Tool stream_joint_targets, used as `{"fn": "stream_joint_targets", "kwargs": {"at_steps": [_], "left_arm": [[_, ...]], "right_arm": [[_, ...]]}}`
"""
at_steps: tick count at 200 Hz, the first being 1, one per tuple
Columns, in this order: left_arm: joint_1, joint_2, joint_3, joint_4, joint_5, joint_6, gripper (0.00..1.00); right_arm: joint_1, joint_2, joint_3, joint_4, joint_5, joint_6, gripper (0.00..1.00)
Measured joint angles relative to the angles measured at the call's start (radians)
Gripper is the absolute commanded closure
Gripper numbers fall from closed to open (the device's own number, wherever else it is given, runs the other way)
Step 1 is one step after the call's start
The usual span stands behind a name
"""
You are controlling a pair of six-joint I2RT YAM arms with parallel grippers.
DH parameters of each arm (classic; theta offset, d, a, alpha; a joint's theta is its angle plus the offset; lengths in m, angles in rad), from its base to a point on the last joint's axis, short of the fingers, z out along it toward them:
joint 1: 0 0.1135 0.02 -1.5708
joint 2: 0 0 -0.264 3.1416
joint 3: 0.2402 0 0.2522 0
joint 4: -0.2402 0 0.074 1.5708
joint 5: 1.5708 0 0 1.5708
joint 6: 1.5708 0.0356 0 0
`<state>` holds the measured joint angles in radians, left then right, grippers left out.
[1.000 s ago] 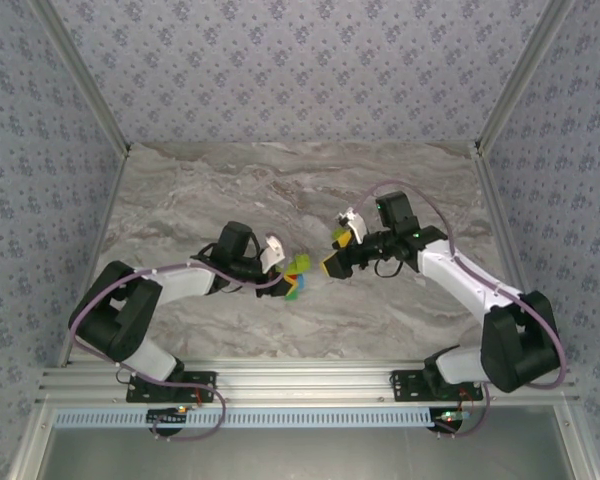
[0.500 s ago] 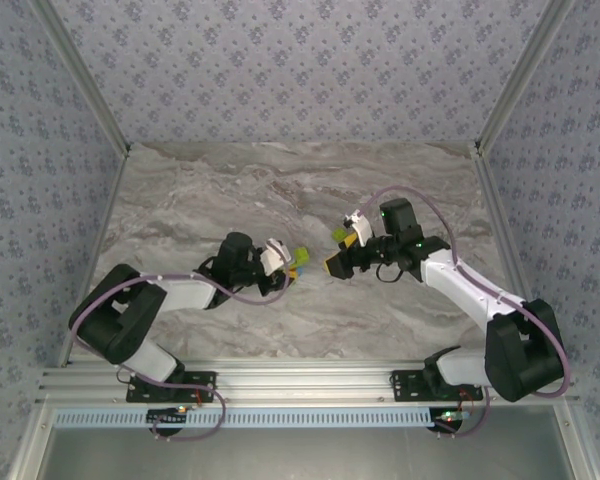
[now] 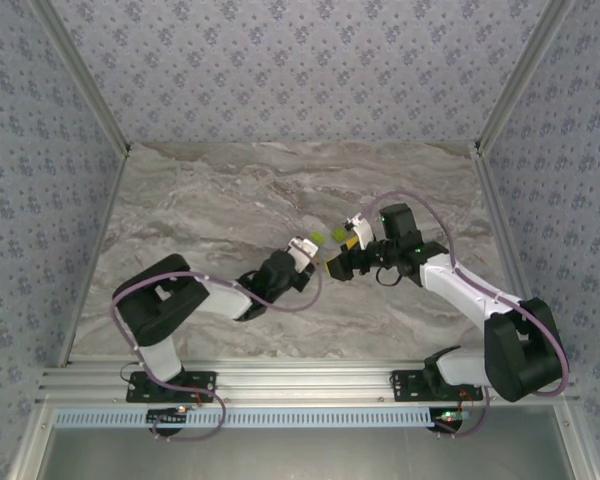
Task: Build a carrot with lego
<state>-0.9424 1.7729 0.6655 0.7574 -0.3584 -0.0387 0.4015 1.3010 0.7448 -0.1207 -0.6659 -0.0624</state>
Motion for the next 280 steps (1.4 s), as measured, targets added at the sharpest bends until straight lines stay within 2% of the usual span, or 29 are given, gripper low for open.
{"fn": "stream_joint_targets", "kwargs": {"at_steps": [44,72,104,142,173,206,232,268,276,280], "left_arm": [[-0.024,0.019,0.076,-0.15,-0.346,-0.287,1.0],[-0.036,0.014,0.089,-0.28,-0.464,-0.438,0.98],[-0.04,-0.004,0.085,-0.292,-0.485,-0.532,0.93],[-0.04,-0.009,0.048,-0.236,-0.482,-0.557,0.87],[-0.041,-0.002,0.04,-0.199,-0.468,-0.557,0.78],[-0.041,0.004,0.04,-0.169,-0.464,-0.525,0.74],[-0.041,0.01,0.04,-0.149,-0.464,-0.493,0.63],[-0.041,0.03,0.04,-0.138,-0.453,-0.467,0.6],[-0.04,0.031,0.04,-0.135,-0.449,-0.462,0.57],[-0.04,0.031,0.04,-0.132,-0.448,-0.462,0.52]], "right_arm": [[0.0,-0.036,-0.024,0.01,0.023,0.004,0.11],[-0.005,-0.068,-0.034,0.019,0.032,0.006,0.12],[-0.005,-0.069,-0.046,0.033,0.042,0.015,0.11],[-0.005,-0.069,-0.063,0.043,0.043,0.022,0.12],[-0.005,-0.069,-0.064,0.043,0.043,0.022,0.12],[-0.005,-0.069,-0.064,0.044,0.043,0.022,0.12],[-0.005,-0.069,-0.064,0.044,0.043,0.022,0.12],[-0.005,-0.069,-0.064,0.044,0.042,0.022,0.12],[-0.005,-0.069,-0.064,0.044,0.043,0.022,0.12],[-0.005,-0.069,-0.064,0.044,0.042,0.022,0.13]]}}
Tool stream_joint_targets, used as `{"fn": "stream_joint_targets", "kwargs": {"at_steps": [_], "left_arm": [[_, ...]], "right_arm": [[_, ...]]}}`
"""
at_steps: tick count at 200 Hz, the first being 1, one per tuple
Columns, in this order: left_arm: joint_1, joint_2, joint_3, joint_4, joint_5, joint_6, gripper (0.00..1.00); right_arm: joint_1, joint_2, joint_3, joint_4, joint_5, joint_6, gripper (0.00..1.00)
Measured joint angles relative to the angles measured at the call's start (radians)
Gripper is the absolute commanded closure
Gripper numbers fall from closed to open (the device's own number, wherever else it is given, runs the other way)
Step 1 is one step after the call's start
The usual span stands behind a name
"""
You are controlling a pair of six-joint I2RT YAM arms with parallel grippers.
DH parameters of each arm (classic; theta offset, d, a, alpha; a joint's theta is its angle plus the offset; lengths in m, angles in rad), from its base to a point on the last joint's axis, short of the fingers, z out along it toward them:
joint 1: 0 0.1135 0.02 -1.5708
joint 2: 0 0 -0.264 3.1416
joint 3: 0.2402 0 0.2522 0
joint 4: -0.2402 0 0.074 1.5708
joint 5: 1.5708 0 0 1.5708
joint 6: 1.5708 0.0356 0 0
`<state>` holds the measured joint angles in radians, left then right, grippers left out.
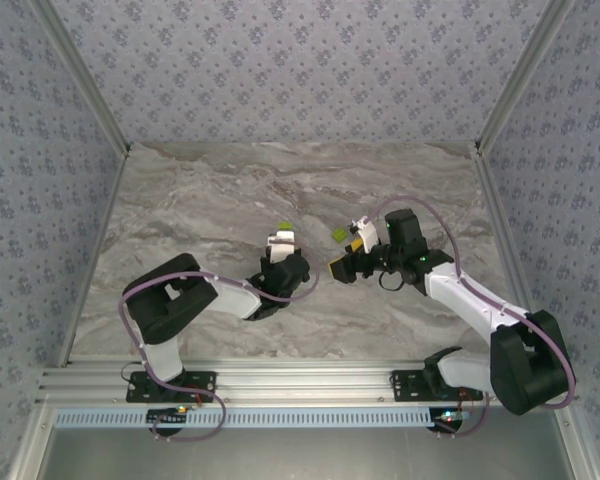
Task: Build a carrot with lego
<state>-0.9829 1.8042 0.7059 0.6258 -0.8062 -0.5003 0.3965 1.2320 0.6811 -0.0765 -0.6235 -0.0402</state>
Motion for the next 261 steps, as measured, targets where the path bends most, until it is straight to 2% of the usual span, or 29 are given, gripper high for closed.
{"fn": "stream_joint_targets", "kwargs": {"at_steps": [13,16,19,40,42,46,69,71,72,74,79,159,176,189,202,227,244,261], "left_arm": [[0.0,0.0,0.0,0.011,0.006,0.008,0.5],[0.0,0.0,0.0,0.011,0.006,0.009,0.44],[0.0,0.0,0.0,0.013,0.006,0.01,0.43],[0.0,0.0,0.0,0.022,0.01,0.013,0.41],[0.0,0.0,0.0,0.022,0.01,0.014,0.34],[0.0,0.0,0.0,0.023,0.01,0.014,0.32],[-0.001,-0.002,0.0,0.024,0.017,0.014,0.3],[-0.001,-0.002,0.0,0.024,0.019,0.013,0.29],[-0.001,-0.003,0.0,0.024,0.019,0.013,0.22],[-0.001,-0.003,0.0,0.024,0.02,0.014,0.15],[-0.001,-0.006,0.0,0.023,0.025,0.013,0.12],[-0.045,-0.14,-0.011,-0.027,0.059,0.009,0.1],[-0.045,-0.202,-0.024,-0.062,0.055,0.005,0.07],[-0.041,-0.267,-0.022,-0.119,0.049,-0.003,0.05],[-0.021,-0.343,0.013,-0.256,0.058,-0.032,0.03],[0.08,-0.452,0.192,-0.56,0.061,-0.08,0.03],[0.148,-0.56,0.243,-0.669,0.055,-0.092,0.03],[0.23,-0.689,0.224,-0.744,0.089,-0.109,0.03]], "right_arm": [[0.0,0.0,0.0,0.0,0.0,0.0,0.13],[0.0,0.0,0.0,0.0,0.0,0.0,0.13],[0.0,0.0,0.0,0.0,0.0,0.0,0.13],[0.0,0.0,0.0,0.0,0.0,0.0,0.13],[0.0,0.0,0.0,0.0,0.0,0.0,0.13],[0.0,0.0,0.0,0.0,0.0,0.0,0.13],[0.0,0.002,0.0,0.0,0.0,0.0,0.14],[0.0,0.002,0.0,0.0,0.0,0.0,0.14],[0.0,0.002,0.0,0.0,0.0,0.0,0.14],[0.0,0.002,0.0,0.0,0.0,0.0,0.14],[0.0,0.003,0.0,0.0,0.0,0.0,0.13],[0.0,0.006,0.0,0.0,0.0,0.0,0.14],[0.0,0.006,0.0,0.0,0.0,0.0,0.14],[0.0,0.006,0.0,0.0,0.004,0.003,0.13],[0.0,0.006,0.0,0.0,0.02,0.016,0.11],[-0.005,0.032,0.042,-0.014,0.106,0.081,0.08],[-0.006,0.091,0.132,-0.054,0.195,0.145,0.1],[0.014,0.192,0.306,-0.143,0.301,0.21,0.1]]}}
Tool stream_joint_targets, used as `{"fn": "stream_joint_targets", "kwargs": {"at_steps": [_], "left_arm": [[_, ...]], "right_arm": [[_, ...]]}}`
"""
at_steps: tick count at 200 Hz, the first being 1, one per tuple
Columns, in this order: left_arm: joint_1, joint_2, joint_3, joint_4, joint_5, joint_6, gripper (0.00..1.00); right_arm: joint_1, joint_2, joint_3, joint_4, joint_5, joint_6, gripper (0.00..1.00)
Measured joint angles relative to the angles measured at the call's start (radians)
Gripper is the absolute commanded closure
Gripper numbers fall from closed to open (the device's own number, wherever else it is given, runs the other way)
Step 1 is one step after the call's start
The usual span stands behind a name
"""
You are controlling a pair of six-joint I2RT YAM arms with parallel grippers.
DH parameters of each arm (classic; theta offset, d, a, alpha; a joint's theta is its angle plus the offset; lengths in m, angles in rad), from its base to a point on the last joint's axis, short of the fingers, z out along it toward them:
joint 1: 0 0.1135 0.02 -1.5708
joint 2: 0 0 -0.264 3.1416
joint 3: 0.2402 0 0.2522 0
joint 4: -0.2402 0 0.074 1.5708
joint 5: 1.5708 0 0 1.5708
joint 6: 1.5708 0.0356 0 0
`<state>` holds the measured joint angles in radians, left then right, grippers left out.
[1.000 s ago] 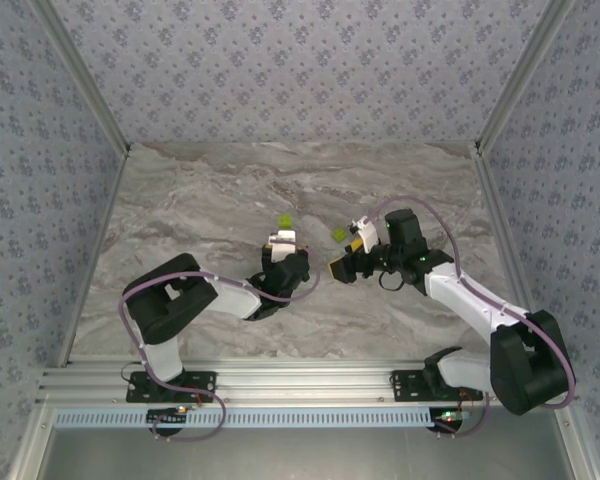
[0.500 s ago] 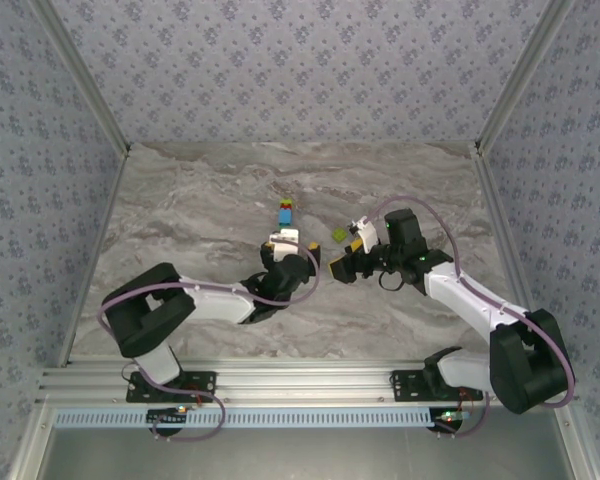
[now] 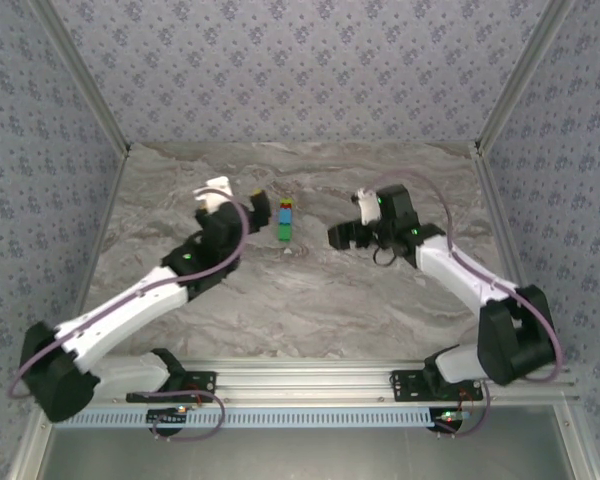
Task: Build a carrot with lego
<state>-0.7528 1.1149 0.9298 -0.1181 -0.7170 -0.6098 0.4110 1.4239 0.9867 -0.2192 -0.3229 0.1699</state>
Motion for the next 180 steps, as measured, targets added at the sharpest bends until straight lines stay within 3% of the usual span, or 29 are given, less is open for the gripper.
{"fn": "stream_joint_targets", "kwargs": {"at_steps": [37,60,79,118,180], "left_arm": [[0.225,-0.177,-0.106,-0.117,0.077,-0.06,0.02],[0.275,-0.177,-0.135,-0.215,0.106,-0.091,0.03],[0.294,-0.175,-0.144,-0.28,0.123,-0.104,0.03],[0.347,-0.205,-0.174,-0.322,0.179,-0.11,0.03],[0.449,-0.246,-0.206,-0.328,0.288,-0.101,0.03]], "right_arm": [[0.144,0.352,0.621,-0.265,0.236,0.112,0.13],[0.219,0.622,1.066,-0.441,0.325,0.184,0.18],[0.266,0.795,1.291,-0.565,0.371,0.237,0.18],[0.328,0.944,1.319,-0.71,0.456,0.344,0.17],[0.337,0.951,1.234,-0.727,0.526,0.437,0.2]]}}
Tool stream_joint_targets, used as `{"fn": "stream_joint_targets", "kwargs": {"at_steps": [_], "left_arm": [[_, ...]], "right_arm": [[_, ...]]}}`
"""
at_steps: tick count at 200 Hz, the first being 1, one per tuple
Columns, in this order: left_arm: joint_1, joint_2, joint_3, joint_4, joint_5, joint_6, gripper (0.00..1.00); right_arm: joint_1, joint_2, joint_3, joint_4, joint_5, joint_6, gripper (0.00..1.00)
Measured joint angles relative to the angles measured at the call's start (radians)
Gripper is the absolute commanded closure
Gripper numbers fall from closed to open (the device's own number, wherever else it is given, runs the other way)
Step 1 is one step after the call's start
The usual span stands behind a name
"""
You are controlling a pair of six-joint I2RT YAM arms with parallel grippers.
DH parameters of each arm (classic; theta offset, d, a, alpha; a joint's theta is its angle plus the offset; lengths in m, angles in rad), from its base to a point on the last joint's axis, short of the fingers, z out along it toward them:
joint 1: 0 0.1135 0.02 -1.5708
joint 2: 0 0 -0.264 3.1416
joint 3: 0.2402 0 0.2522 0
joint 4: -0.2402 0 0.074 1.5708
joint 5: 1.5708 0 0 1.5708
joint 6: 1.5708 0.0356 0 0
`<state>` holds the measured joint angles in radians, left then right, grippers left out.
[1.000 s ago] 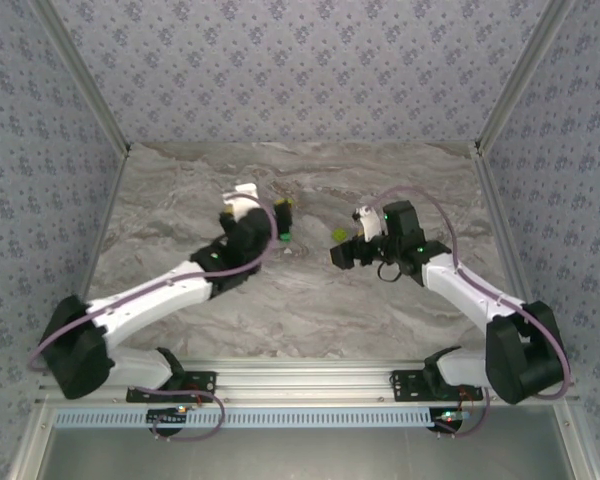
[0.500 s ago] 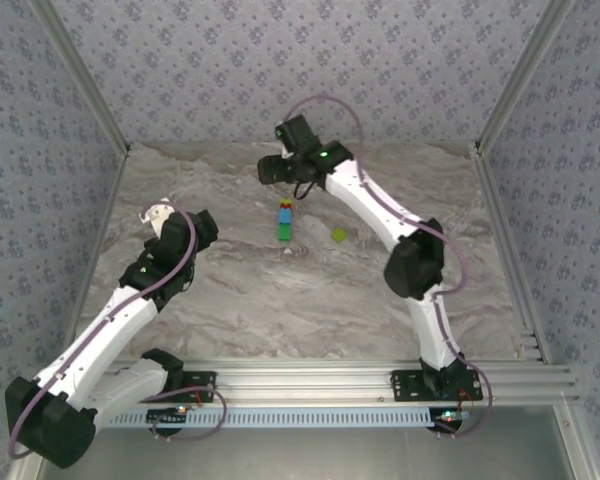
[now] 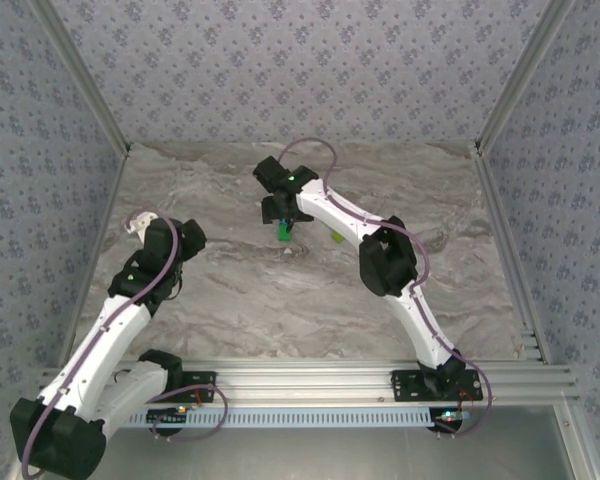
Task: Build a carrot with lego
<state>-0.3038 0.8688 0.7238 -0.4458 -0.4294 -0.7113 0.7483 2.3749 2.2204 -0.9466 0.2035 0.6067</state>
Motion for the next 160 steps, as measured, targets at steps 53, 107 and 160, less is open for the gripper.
{"fn": "stream_joint_targets", "kwargs": {"at_steps": [53,107,160], "left_arm": [[0.026,-0.012,-0.034,0.003,0.054,0.011,0.03],[0.037,-0.011,-0.051,0.015,0.079,0.014,0.03],[0.049,-0.011,-0.061,0.026,0.094,0.022,0.02]], "right_arm": [[-0.013,0.0,-0.071,0.075,-0.006,0.023,0.27],[-0.016,0.0,-0.097,0.171,-0.01,-0.003,0.41],[-0.016,0.004,-0.097,0.197,-0.017,-0.021,0.52]]}}
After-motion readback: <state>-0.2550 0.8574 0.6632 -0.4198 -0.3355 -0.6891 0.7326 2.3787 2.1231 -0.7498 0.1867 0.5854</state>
